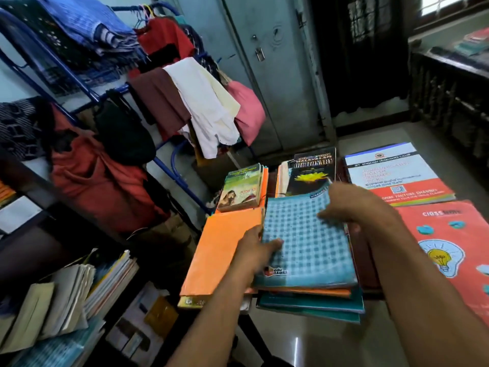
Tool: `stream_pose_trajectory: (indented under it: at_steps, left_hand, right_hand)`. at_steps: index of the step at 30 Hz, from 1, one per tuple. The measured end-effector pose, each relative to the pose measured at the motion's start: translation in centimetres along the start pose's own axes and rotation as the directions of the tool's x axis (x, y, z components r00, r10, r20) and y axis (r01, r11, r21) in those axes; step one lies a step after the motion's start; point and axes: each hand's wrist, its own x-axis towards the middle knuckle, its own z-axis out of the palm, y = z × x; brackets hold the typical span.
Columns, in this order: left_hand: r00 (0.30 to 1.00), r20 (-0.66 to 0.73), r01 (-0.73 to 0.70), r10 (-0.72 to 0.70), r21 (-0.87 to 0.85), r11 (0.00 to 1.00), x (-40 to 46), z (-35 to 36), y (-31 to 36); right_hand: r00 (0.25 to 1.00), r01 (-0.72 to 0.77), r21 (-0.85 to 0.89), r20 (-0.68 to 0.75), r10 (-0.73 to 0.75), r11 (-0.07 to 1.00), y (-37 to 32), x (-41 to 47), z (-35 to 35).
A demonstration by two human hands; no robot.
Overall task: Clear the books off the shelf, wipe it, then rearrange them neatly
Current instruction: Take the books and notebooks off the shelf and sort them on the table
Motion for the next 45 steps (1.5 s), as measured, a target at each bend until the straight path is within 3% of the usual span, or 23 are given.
stream_pose_trajectory:
  at_steps: [2,5,11,13,15,18,21,24,26,30,32,33,35,37,41,45]
  left_hand:
    - [0.999,-0.011,-0.039,0.039,0.046,0.998,0.4,0.4,-0.9]
    - [0.997,-0.022,-0.071,0.073,0.069,0.995,0.4,0.0,-0.9]
    - [0.997,-0.050,-0.043,0.051,0.142,0.989,0.2,0.1,-0.8]
    - [0.995,-0.068,-0.059,0.074,0.206,0.977,-0.2,0.4,-0.7]
    - [0.989,-0.091,-0.088,0.116,0.268,0.959,-0.9,0.4,-0.5]
    - [0.952,-0.212,-0.148,0.220,0.310,0.939,-2.5,-1.4,-0.5]
    - [0.874,-0.395,-0.192,0.283,0.256,0.948,-5.7,-5.3,-1.9]
    - [0.768,-0.617,-0.093,0.171,0.157,0.983,-10.7,-11.1,-6.9]
    - [0.654,-0.751,0.037,0.091,0.152,0.988,-14.9,-15.5,-12.1]
    - [0.422,-0.904,0.351,0.071,0.235,0.906,-23.0,-22.3,-22.4]
    - [0.434,-0.895,0.507,0.101,0.336,0.794,-26.2,-24.2,-26.7]
    - [0.482,-0.869,0.560,0.113,0.405,0.723,-27.1,-24.7,-28.5]
    - [0.586,-0.793,0.591,0.165,0.558,0.583,-28.0,-25.2,-30.9]
    - [0.620,-0.743,0.588,0.253,0.653,0.477,-28.4,-26.2,-32.5]
    - [0.640,-0.700,0.598,0.317,0.713,0.366,-28.3,-28.9,-34.0]
    - [0.649,-0.615,0.530,0.448,0.788,0.314,-28.2,-29.0,-35.1]
  right_hand:
    - [0.991,-0.082,0.125,0.116,0.068,0.989,1.5,0.9,0.6]
    - [0.985,-0.108,0.240,0.154,0.072,0.965,2.2,1.9,0.9]
    - [0.967,-0.119,0.209,0.246,0.066,0.971,3.0,2.1,0.3]
    - [0.977,-0.093,0.064,0.200,0.078,0.994,3.1,2.2,0.4]
    - [0.995,-0.074,-0.140,0.055,0.083,0.987,2.5,2.3,0.8]
    - [0.984,0.076,-0.173,-0.148,-0.102,0.982,-1.0,1.4,2.0]
    - [0.900,0.416,-0.072,-0.112,-0.421,0.907,-6.7,-0.8,5.4]
    - [0.727,0.680,0.037,0.092,-0.680,0.732,-13.4,-4.6,11.6]
    - [0.604,0.773,0.100,0.190,-0.774,0.627,-17.6,-8.0,15.9]
    - [0.454,0.859,0.111,0.281,-0.845,0.499,-25.0,-11.3,24.0]
    - [0.371,0.899,0.118,0.304,-0.878,0.421,-28.4,-12.4,27.4]
    - [0.332,0.918,0.106,0.323,-0.886,0.383,-29.8,-12.9,28.8]
    - [0.284,0.943,0.062,0.357,-0.890,0.326,-32.1,-13.9,31.4]
    - [0.259,0.962,-0.011,0.330,-0.908,0.271,-33.4,-14.6,33.8]
    - [0.179,0.936,-0.331,0.155,-0.972,0.120,-34.8,-13.8,36.0]
    - [0.053,0.927,-0.375,0.190,-0.980,-0.022,-36.6,-12.2,37.1]
